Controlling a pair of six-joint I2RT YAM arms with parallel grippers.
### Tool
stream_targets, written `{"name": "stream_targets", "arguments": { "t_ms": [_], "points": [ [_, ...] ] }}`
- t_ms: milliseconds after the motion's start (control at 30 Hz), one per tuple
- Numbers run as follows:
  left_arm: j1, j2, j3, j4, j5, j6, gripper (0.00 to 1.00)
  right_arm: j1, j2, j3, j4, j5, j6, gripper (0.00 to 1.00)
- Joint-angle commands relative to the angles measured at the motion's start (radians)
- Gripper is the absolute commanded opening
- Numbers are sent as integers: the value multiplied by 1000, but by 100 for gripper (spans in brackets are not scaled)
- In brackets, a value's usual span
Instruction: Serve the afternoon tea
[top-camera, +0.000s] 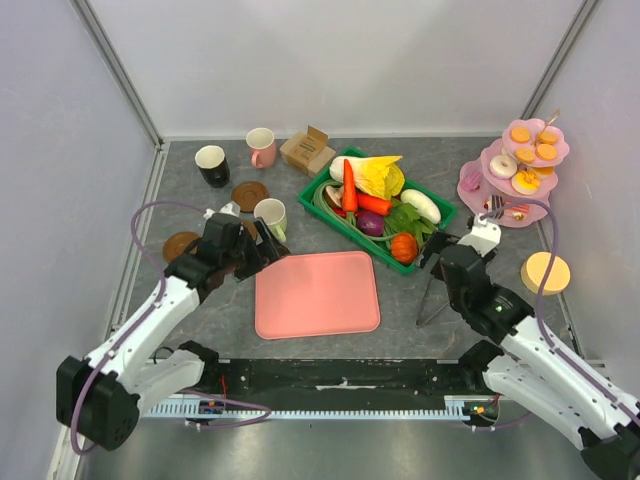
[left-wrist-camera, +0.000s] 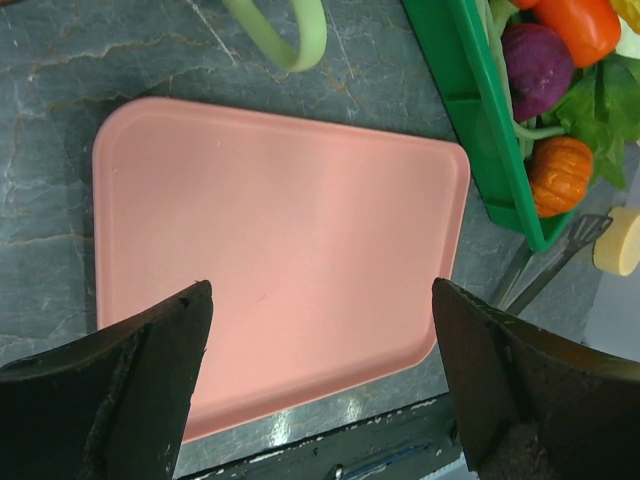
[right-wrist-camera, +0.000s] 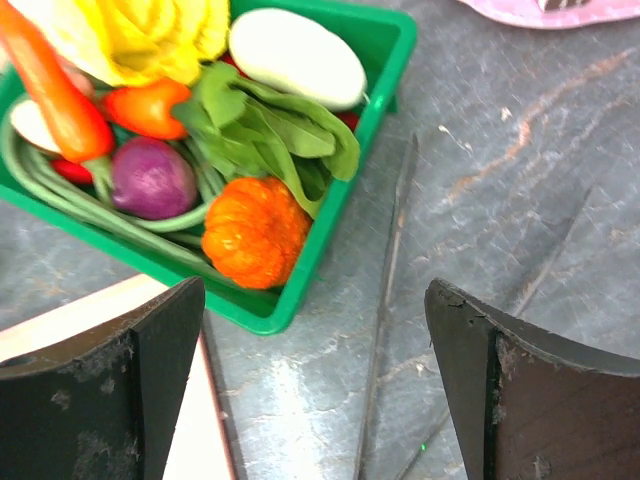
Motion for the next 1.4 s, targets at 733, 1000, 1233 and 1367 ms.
{"name": "stream_targets", "arguments": {
  "t_ms": [733, 1000, 1233, 1367],
  "points": [
    [-18, 618, 367, 155, -300, 182, 82, -3, -315, -215, 256, -73, -71, 98],
    [-18, 689, 376, 223, -326, 248, 63, -3, -360, -229, 255, -69, -70, 98],
    [-20, 695, 373, 249, -315, 302, 42, -3, -378, -232, 252, -56, -62, 98],
    [-20, 687, 370, 246, -315, 342, 28, -3, -384, -235, 252, -53, -59, 98]
  ]
}}
